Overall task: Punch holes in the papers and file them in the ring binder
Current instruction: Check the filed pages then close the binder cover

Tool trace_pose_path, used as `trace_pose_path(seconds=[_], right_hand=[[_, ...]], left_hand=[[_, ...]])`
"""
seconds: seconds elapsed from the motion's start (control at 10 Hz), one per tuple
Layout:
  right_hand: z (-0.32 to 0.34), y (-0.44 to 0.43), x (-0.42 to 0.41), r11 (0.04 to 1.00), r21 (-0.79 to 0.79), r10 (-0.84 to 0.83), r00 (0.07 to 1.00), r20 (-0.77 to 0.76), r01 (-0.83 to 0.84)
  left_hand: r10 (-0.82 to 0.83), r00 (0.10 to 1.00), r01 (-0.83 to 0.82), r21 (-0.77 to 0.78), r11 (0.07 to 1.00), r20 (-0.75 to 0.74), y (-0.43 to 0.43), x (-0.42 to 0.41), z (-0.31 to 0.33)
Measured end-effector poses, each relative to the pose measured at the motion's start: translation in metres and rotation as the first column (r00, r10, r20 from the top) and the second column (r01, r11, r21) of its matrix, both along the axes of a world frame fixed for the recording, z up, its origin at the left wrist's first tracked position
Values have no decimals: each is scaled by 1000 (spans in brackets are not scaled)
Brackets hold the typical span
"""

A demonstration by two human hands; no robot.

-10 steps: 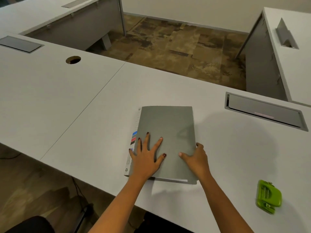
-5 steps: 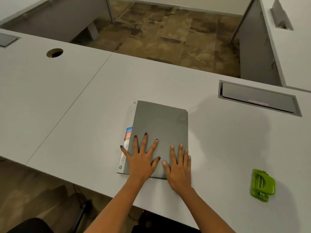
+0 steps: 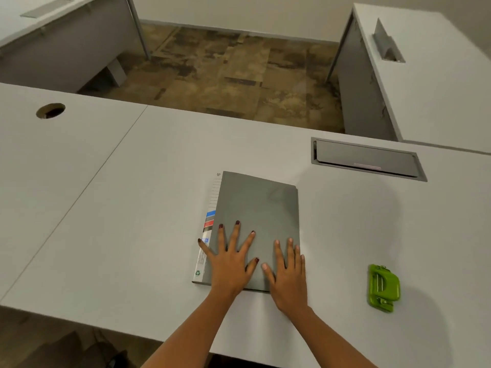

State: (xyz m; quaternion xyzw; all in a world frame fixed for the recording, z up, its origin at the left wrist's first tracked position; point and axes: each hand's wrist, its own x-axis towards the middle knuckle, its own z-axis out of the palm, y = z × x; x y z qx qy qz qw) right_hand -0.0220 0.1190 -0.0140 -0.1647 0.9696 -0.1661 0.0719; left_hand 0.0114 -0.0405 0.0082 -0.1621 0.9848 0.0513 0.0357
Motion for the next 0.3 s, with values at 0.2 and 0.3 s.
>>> trace_pose_path(seconds=[0.2, 0.3], right_hand=[[17, -3, -5, 993, -111, -26, 1000, -16, 25], [33, -14, -19, 981, -168, -116, 988, -105, 97]], left_hand=[[-29, 999, 30, 32, 999, -41, 1, -6, 5], [-11, 988, 23, 73, 997, -153, -1, -18, 10]])
